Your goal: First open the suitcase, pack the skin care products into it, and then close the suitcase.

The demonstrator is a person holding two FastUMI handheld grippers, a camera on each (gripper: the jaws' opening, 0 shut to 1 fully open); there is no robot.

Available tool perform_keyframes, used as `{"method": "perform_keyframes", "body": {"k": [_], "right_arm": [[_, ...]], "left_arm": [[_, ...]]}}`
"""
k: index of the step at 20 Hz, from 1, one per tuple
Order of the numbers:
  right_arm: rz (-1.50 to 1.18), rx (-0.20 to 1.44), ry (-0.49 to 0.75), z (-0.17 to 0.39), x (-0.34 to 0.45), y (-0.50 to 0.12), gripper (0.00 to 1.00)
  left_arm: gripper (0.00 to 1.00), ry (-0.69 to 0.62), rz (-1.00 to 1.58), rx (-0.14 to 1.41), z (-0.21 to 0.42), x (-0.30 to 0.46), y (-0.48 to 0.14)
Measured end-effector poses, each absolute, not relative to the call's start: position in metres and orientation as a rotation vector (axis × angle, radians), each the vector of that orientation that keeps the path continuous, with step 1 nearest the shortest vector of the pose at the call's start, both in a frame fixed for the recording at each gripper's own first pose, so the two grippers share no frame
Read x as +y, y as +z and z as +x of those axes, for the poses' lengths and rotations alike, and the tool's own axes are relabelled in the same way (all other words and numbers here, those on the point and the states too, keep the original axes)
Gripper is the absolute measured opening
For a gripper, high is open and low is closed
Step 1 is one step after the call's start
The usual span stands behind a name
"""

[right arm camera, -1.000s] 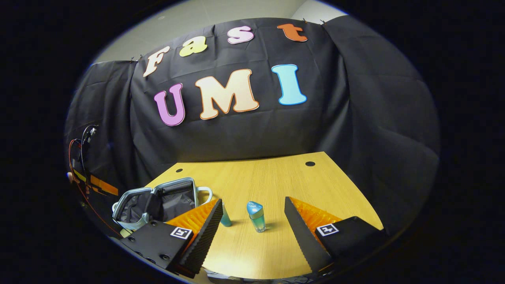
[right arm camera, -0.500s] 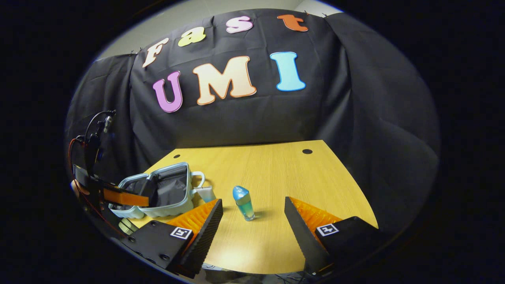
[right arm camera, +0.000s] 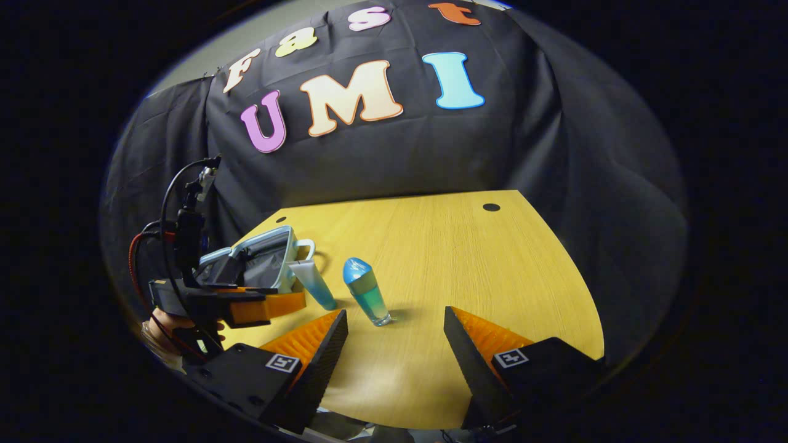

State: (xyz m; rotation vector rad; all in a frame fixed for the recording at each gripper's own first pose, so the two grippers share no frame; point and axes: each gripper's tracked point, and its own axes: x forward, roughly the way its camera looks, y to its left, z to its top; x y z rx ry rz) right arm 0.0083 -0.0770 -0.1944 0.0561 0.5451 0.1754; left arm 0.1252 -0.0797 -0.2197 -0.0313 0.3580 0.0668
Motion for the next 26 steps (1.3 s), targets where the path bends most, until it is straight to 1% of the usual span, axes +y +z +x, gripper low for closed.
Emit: {"method": "perform_keyframes", "body": {"k": [3,4,5,6,7,8,9,10,11,12,13,14,15,18,19,20,23,24,25,26], "right_arm": [[0.092,0.572,0.186,0.014,-0.079,-0.204,0.98],[0.103,0.58,0.192,0.015,-0.078,-0.208,0.95],[0.11,0.588,0.196,0.018,-0.079,-0.212,0.98],[0.112,0.591,0.2,0.022,-0.08,-0.215,0.98],[0.109,0.589,0.203,0.026,-0.08,-0.219,0.95],[0.103,0.59,0.207,0.029,-0.081,-0.223,0.98],[0.098,0.598,0.214,0.032,-0.08,-0.228,0.95],[0.093,0.605,0.222,0.033,-0.079,-0.233,0.95],[0.092,0.61,0.23,0.035,-0.076,-0.237,0.95],[0.091,0.608,0.24,0.037,-0.074,-0.237,0.98],[0.087,0.607,0.248,0.039,-0.071,-0.239,0.95],[0.081,0.608,0.259,0.04,-0.068,-0.241,0.99],[0.075,0.607,0.268,0.042,-0.065,-0.243,0.99],[0.063,0.612,0.299,0.046,-0.055,-0.254,0.99],[0.046,0.611,0.312,0.048,-0.051,-0.258,0.95],[0.017,0.606,0.324,0.052,-0.046,-0.261,0.99],[-0.037,0.588,0.376,0.061,-0.028,-0.272,0.98],[-0.041,0.578,0.394,0.065,-0.02,-0.274,0.94],[-0.046,0.563,0.404,0.071,-0.015,-0.275,0.94],[-0.05,0.548,0.408,0.076,-0.012,-0.277,0.98]], "left_arm": [[0.93,0.098,-0.012,0.322,0.149,-0.08,-0.224],[0.92,0.098,-0.006,0.326,0.157,-0.082,-0.229],[0.96,0.103,-0.004,0.328,0.164,-0.082,-0.231],[0.92,0.109,-0.006,0.324,0.17,-0.081,-0.234],[0.92,0.111,-0.015,0.32,0.176,-0.082,-0.235],[0.91,0.114,-0.028,0.304,0.181,-0.082,-0.234],[0.88,0.114,-0.044,0.303,0.185,-0.082,-0.237],[0.86,0.114,-0.061,0.308,0.188,-0.083,-0.24],[0.81,0.125,-0.07,0.315,0.189,-0.082,-0.243],[0.7,0.141,-0.069,0.323,0.192,-0.077,-0.247],[0.64,0.158,-0.062,0.329,0.193,-0.074,-0.251],[0.57,0.161,-0.059,0.341,0.194,-0.072,-0.254],[0.48,0.164,-0.055,0.345,0.195,-0.072,-0.255],[0.48,0.154,-0.047,0.347,0.198,-0.071,-0.255],[0.43,0.148,-0.053,0.349,0.198,-0.072,-0.255],[0.41,0.145,-0.06,0.354,0.197,-0.073,-0.255],[0.4,0.125,-0.064,0.343,0.191,-0.077,-0.24],[0.4,0.116,-0.058,0.337,0.185,-0.079,-0.232],[0.4,0.11,-0.055,0.331,0.181,-0.08,-0.224],[0.4,0.103,-0.059,0.326,0.176,-0.08,-0.216]]}}
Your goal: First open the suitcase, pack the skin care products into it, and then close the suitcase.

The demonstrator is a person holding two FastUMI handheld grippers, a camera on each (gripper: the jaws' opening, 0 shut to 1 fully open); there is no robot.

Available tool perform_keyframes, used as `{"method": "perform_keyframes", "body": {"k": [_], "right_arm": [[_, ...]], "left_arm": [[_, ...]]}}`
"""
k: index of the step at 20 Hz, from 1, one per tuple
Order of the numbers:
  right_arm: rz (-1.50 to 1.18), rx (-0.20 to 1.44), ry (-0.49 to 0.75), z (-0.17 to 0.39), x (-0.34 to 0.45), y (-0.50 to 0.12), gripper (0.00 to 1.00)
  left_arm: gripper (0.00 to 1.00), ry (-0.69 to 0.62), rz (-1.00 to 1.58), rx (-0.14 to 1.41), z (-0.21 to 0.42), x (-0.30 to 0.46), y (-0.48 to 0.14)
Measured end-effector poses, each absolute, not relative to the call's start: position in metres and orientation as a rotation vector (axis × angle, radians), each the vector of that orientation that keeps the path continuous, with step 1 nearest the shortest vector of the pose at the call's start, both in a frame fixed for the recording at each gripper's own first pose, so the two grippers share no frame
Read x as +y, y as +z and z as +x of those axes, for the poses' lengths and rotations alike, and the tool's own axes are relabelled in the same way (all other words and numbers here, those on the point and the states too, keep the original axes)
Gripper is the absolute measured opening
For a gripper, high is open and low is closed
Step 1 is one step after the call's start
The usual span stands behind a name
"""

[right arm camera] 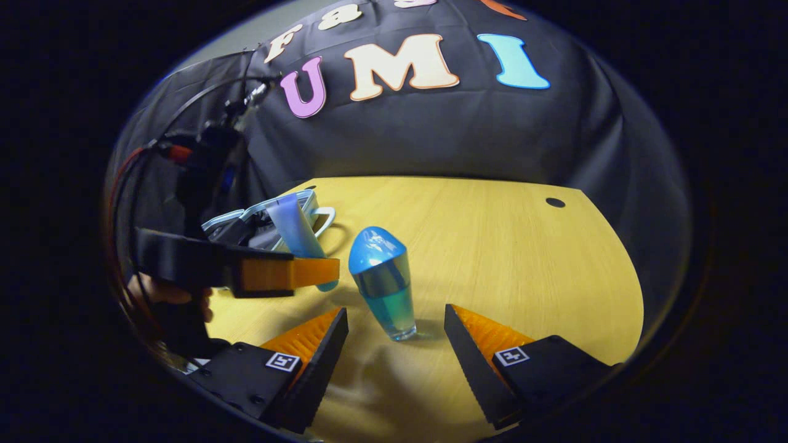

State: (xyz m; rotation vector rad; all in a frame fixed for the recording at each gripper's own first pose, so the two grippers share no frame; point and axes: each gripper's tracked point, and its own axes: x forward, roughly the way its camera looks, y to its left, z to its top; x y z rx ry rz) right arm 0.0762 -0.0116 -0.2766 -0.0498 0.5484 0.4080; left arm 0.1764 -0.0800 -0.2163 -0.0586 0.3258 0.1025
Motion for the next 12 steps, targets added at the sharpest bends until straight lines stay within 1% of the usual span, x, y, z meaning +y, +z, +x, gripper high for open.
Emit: {"method": "perform_keyframes", "body": {"k": [1,2,3,4,5,6,7,8,9,10,11,12], "right_arm": [[-0.047,0.538,0.408,0.082,-0.009,-0.279,0.94],[-0.04,0.531,0.407,0.088,-0.006,-0.282,0.99],[-0.036,0.524,0.406,0.092,-0.004,-0.285,0.95],[-0.044,0.523,0.399,0.097,-0.004,-0.289,0.98],[-0.051,0.529,0.393,0.099,-0.003,-0.295,0.92],[-0.061,0.538,0.384,0.101,-0.003,-0.301,0.8],[-0.057,0.55,0.384,0.1,-0.002,-0.304,0.67],[-0.057,0.535,0.378,0.104,0.0,-0.304,0.53],[-0.062,0.534,0.371,0.101,-0.003,-0.302,0.49],[-0.053,0.538,0.362,0.102,-0.004,-0.3,0.47],[-0.037,0.549,0.353,0.102,-0.006,-0.302,0.43],[-0.021,0.558,0.349,0.103,-0.006,-0.301,0.41]], "left_arm": [[0.38,0.094,-0.071,0.325,0.171,-0.081,-0.209],[0.4,0.087,-0.082,0.328,0.165,-0.08,-0.202],[0.4,0.085,-0.085,0.332,0.158,-0.076,-0.195],[0.4,0.092,-0.09,0.332,0.151,-0.07,-0.188],[0.4,0.098,-0.094,0.33,0.144,-0.064,-0.179],[0.4,0.106,-0.104,0.326,0.14,-0.057,-0.172],[0.42,0.114,-0.115,0.331,0.133,-0.05,-0.168],[0.4,0.127,-0.124,0.345,0.124,-0.039,-0.166],[0.37,0.149,-0.123,0.353,0.116,-0.027,-0.163],[0.4,0.175,-0.12,0.361,0.109,-0.013,-0.159],[0.4,0.195,-0.119,0.369,0.102,0.0,-0.154],[0.42,0.207,-0.127,0.384,0.095,0.009,-0.152]]}}
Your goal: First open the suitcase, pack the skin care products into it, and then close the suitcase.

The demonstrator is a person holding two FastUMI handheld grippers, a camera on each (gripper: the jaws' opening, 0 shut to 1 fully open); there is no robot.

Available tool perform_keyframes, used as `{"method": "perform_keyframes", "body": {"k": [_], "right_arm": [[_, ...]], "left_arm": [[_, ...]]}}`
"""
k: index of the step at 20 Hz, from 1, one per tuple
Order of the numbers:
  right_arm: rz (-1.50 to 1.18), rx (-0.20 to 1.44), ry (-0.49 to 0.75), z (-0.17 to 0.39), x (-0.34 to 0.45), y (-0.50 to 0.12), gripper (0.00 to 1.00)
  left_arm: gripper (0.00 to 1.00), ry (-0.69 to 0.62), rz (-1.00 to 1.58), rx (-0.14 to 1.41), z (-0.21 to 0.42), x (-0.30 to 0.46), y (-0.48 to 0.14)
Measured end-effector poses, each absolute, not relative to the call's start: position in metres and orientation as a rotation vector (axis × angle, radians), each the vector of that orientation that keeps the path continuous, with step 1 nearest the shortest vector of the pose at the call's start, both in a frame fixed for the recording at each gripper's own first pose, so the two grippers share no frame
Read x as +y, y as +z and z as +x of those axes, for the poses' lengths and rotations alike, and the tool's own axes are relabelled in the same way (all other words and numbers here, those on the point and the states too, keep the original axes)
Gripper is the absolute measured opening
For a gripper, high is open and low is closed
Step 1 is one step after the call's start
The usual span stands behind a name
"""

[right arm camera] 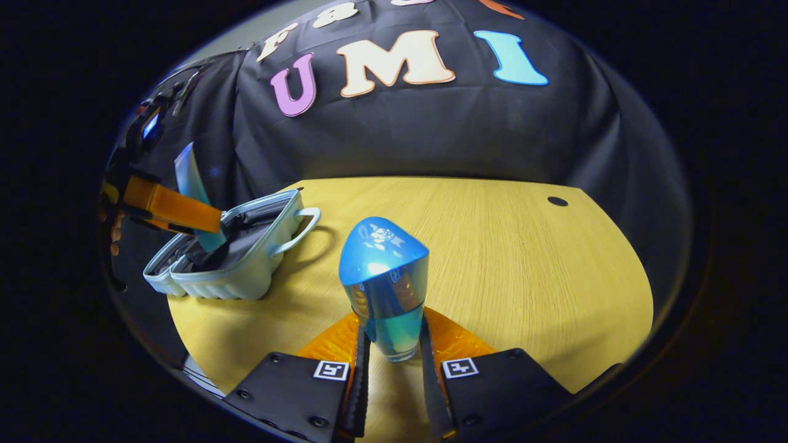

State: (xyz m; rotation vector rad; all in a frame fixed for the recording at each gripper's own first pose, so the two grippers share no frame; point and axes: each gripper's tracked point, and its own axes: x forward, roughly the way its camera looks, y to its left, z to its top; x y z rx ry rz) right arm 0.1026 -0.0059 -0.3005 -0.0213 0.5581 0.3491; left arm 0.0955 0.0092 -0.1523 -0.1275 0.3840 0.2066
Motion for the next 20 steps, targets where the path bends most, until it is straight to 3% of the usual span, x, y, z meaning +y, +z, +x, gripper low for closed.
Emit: {"method": "perform_keyframes", "body": {"k": [7,13,20], "right_arm": [[0.002,0.602,0.322,0.101,-0.007,-0.299,0.35],[0.009,0.65,0.303,0.099,-0.003,-0.299,0.32],[-0.006,0.694,0.253,0.09,0.015,-0.283,0.3]], "left_arm": [[0.4,0.251,-0.19,0.505,0.072,0.079,-0.159],[0.38,0.224,-0.343,0.72,0.07,0.106,-0.203],[0.43,0.198,-0.421,0.913,0.061,0.135,-0.232]]}}
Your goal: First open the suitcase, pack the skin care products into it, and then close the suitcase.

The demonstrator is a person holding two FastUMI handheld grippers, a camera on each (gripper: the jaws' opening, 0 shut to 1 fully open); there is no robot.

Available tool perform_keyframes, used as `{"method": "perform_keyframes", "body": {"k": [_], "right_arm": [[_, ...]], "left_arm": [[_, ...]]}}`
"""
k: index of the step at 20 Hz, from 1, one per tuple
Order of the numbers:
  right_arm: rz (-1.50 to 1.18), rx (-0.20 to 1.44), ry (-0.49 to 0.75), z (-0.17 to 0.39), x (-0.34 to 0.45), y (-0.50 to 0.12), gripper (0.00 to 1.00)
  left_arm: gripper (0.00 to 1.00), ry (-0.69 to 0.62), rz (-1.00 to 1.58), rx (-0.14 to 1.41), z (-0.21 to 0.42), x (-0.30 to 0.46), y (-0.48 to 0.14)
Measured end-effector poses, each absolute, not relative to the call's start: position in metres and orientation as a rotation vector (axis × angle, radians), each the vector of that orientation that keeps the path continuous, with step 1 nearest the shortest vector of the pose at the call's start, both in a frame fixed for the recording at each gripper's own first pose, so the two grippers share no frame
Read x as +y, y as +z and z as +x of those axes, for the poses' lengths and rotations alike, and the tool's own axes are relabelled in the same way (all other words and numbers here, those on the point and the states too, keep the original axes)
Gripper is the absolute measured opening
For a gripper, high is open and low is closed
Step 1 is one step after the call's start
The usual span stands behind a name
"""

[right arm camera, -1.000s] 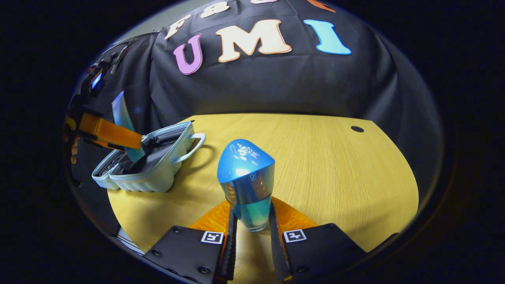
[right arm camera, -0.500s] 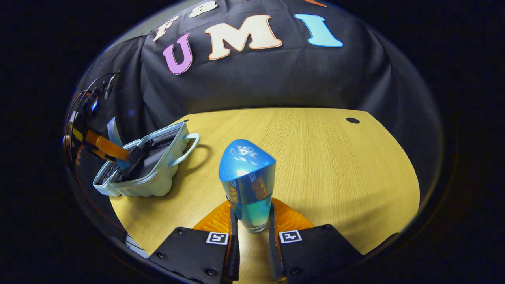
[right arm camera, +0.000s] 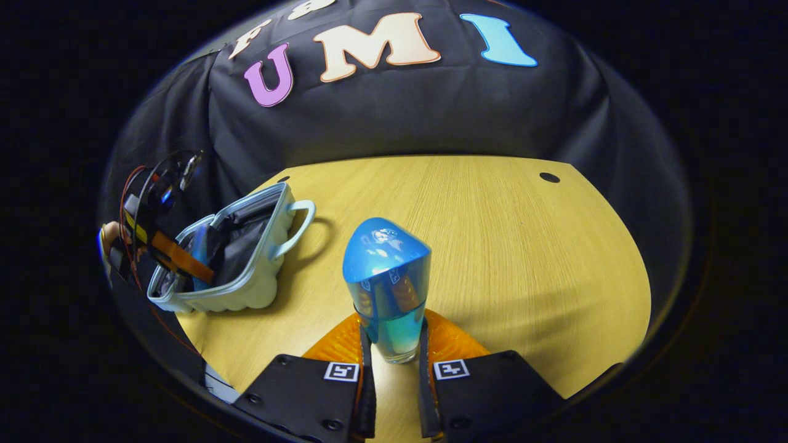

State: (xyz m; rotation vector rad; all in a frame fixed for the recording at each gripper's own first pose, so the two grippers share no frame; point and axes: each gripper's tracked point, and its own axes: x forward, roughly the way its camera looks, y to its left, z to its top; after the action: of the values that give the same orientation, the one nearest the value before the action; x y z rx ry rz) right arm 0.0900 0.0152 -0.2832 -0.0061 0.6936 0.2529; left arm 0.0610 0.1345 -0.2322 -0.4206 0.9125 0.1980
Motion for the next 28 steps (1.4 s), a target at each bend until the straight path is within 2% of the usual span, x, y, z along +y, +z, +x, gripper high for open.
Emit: {"method": "perform_keyframes", "body": {"k": [2,4,6,7,9,10,11,17,22,28], "right_arm": [[-0.012,0.685,0.242,0.083,0.024,-0.264,0.27],[-0.017,0.675,0.246,0.081,0.04,-0.244,0.29],[-0.001,0.677,0.271,0.076,0.065,-0.227,0.29],[0.006,0.68,0.287,0.074,0.079,-0.22,0.29],[0.013,0.689,0.326,0.072,0.111,-0.209,0.29],[0.016,0.696,0.354,0.072,0.128,-0.206,0.26],[0.021,0.713,0.383,0.07,0.146,-0.205,0.29],[0.03,0.798,0.505,0.074,0.231,-0.218,0.29],[-0.02,0.871,0.522,0.084,0.266,-0.245,0.29],[-0.095,1.01,0.473,0.084,0.274,-0.291,0.29]], "left_arm": [[0.4,0.162,-0.443,0.925,0.061,0.131,-0.228],[0.41,0.135,-0.443,0.907,0.064,0.133,-0.22],[0.57,0.087,-0.471,0.871,0.065,0.126,-0.208],[0.76,0.083,-0.47,0.855,0.065,0.127,-0.203],[0.87,0.089,-0.451,0.819,0.059,0.134,-0.191],[0.89,0.093,-0.447,0.799,0.055,0.139,-0.183],[0.9,0.103,-0.442,0.777,0.05,0.144,-0.175],[0.96,0.184,-0.41,0.661,0.0,0.19,-0.143],[0.96,0.261,-0.458,0.604,-0.052,0.225,-0.14],[0.96,0.393,-0.564,0.536,-0.113,0.279,-0.144]]}}
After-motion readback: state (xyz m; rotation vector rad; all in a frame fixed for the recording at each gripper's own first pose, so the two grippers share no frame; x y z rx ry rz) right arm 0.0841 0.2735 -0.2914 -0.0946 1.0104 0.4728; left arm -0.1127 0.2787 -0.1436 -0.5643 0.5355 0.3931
